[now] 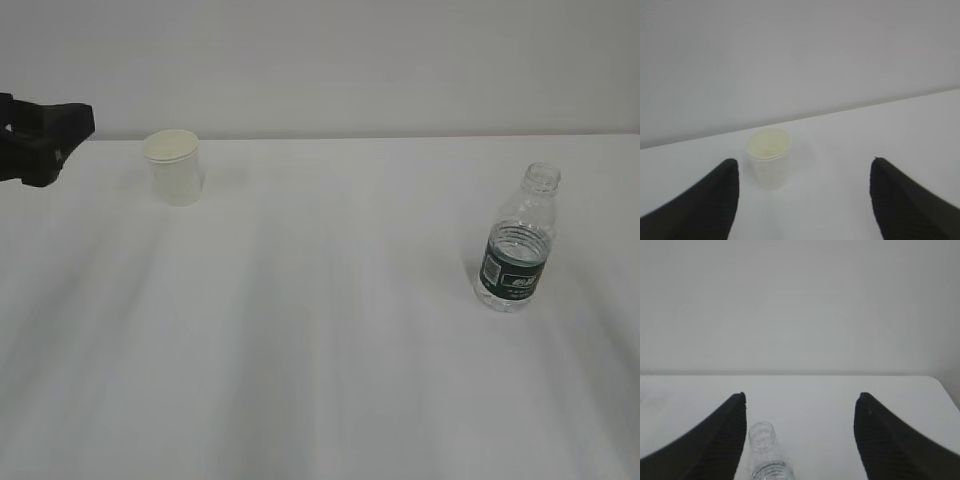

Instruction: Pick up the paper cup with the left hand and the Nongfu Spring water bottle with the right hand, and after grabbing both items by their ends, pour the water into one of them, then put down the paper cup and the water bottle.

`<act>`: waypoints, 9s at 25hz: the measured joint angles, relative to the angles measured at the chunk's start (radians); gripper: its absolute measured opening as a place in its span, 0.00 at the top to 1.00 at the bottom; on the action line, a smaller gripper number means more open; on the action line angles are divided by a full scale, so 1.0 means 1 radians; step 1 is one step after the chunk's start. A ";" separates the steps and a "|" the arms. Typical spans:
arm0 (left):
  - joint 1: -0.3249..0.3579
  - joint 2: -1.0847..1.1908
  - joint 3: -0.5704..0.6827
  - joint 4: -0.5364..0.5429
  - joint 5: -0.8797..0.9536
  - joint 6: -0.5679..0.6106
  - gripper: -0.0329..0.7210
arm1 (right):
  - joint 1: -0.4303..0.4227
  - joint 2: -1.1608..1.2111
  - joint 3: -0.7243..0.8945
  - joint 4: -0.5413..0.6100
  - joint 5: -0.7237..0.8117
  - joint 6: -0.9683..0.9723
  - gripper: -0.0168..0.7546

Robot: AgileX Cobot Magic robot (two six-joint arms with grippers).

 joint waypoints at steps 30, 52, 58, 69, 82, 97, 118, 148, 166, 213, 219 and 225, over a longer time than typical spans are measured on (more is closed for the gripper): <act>-0.002 0.532 0.109 0.203 -0.803 -0.130 0.22 | 0.000 0.817 0.413 -0.221 -1.060 0.165 0.30; -0.002 0.594 0.109 0.223 -0.807 -0.130 0.23 | 0.000 1.188 0.139 -0.291 -1.074 0.187 0.10; -0.002 0.594 0.109 0.225 -0.807 -0.130 0.23 | 0.000 1.248 0.088 -0.291 -1.074 0.187 0.11; -0.002 0.594 0.109 0.225 -0.807 -0.130 0.23 | 0.000 1.285 0.014 -0.298 -1.074 0.189 0.11; -0.002 0.594 0.109 0.225 -0.807 -0.130 0.24 | 0.000 1.330 -0.062 -0.301 -1.074 0.190 0.12; -0.002 0.598 0.109 0.225 -0.807 -0.130 0.25 | 0.000 1.358 -0.086 -0.306 -1.074 0.203 0.18; -0.002 0.598 0.109 0.225 -0.807 -0.132 0.26 | 0.000 1.358 -0.086 -0.306 -1.074 0.199 0.43; -0.002 0.704 0.099 0.225 -0.811 -0.132 0.26 | 0.000 1.029 0.004 -0.348 -0.825 0.136 0.44; -0.002 0.704 0.081 0.220 -0.811 -0.132 0.27 | 0.000 0.862 0.011 -0.476 -0.588 0.288 0.44; 0.170 1.078 -0.425 0.225 -0.746 -0.229 0.04 | 0.000 0.862 0.011 -0.479 -0.611 0.288 0.45; 0.191 1.143 -0.480 0.260 -0.729 -0.255 0.04 | 0.000 0.862 0.011 -0.481 -0.619 0.288 0.45; 0.191 1.180 -0.518 0.292 -0.737 -0.257 0.04 | 0.000 0.862 0.011 -0.481 -0.631 0.288 0.45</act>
